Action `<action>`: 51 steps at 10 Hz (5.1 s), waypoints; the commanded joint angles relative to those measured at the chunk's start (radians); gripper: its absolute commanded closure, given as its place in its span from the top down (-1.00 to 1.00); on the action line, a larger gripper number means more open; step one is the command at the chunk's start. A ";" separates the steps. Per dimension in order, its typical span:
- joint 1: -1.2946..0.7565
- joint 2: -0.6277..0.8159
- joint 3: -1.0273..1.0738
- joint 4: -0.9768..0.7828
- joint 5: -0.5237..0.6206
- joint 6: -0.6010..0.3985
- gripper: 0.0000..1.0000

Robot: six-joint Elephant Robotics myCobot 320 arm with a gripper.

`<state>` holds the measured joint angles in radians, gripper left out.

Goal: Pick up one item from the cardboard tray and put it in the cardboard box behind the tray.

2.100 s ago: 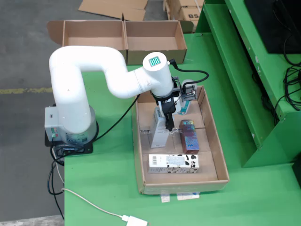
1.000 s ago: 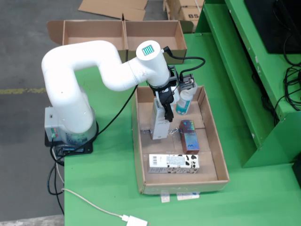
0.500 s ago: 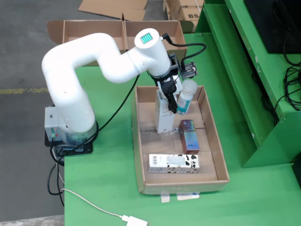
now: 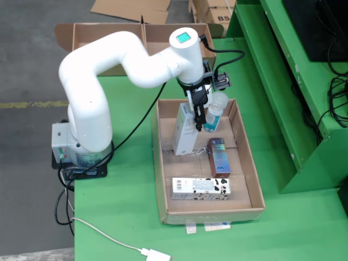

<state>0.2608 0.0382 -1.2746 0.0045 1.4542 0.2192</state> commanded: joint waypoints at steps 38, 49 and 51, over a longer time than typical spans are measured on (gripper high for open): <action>1.460 -0.068 1.275 -0.450 -0.692 0.092 -1.00; 1.628 -0.129 1.275 -0.561 -0.618 0.181 -1.00; 1.674 -0.163 1.275 -0.564 -0.612 0.187 -1.00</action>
<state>1.8806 -0.1073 -0.0168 -0.5705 0.8498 0.4049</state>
